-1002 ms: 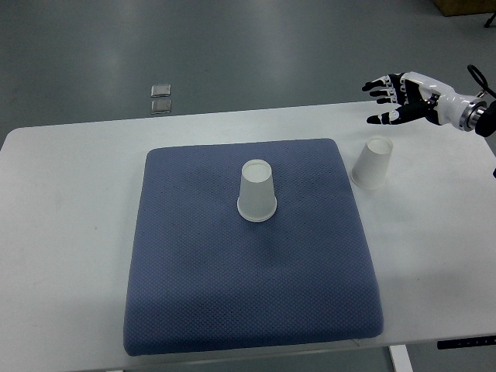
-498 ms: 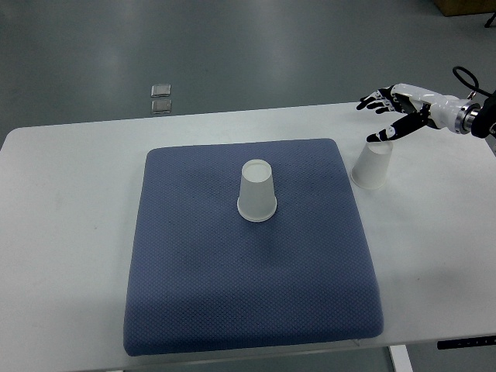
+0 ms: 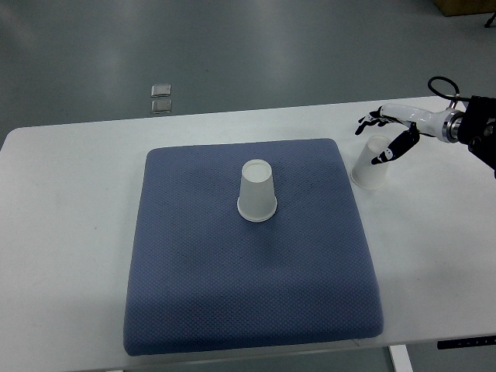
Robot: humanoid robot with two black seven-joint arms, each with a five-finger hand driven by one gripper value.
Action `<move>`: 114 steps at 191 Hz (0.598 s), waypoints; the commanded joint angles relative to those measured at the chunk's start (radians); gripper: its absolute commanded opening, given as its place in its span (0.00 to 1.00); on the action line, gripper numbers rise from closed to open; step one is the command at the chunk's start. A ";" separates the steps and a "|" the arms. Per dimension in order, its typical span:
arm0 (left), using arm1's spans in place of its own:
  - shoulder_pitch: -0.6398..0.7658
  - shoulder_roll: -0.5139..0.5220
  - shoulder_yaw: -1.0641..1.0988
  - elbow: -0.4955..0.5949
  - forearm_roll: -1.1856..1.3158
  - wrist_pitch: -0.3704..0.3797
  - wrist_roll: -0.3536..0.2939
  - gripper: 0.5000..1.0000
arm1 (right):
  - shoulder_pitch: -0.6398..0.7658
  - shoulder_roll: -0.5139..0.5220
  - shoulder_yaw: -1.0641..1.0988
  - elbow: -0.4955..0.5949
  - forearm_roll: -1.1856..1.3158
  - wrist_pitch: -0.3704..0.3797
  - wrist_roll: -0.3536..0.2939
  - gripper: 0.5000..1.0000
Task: Stack paper cups
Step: 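Lower the right hand around the loose white paper cup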
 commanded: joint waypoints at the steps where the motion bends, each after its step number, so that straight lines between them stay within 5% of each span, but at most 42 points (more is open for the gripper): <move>1: 0.000 0.000 0.000 0.000 0.001 0.000 0.000 1.00 | 0.002 0.005 -0.032 -0.002 -0.001 -0.014 0.000 0.83; 114: 0.000 0.000 0.000 0.000 0.001 0.000 0.000 1.00 | 0.030 0.028 -0.173 -0.054 -0.021 -0.129 -0.001 0.82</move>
